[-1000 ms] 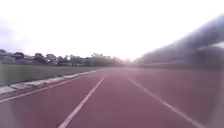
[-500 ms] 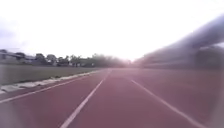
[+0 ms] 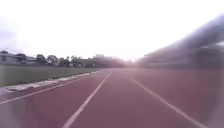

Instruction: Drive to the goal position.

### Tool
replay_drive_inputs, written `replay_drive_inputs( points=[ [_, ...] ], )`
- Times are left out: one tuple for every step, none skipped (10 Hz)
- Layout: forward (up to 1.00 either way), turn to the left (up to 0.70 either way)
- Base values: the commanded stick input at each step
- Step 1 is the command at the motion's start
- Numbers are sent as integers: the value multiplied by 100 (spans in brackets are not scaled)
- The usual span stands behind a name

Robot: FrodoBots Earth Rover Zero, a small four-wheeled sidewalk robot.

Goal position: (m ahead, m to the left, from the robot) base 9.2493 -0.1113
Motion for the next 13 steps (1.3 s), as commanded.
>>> replay_drive_inputs(
  points=[
    [70, 0],
    [70, 0],
    [70, -2],
    [70, -10],
    [70, -19],
    [70, -26],
    [70, -29],
    [70, -29],
    [70, -26],
    [70, 0],
    [70, 0],
    [70, 0],
    [70, 0]
  ],
)
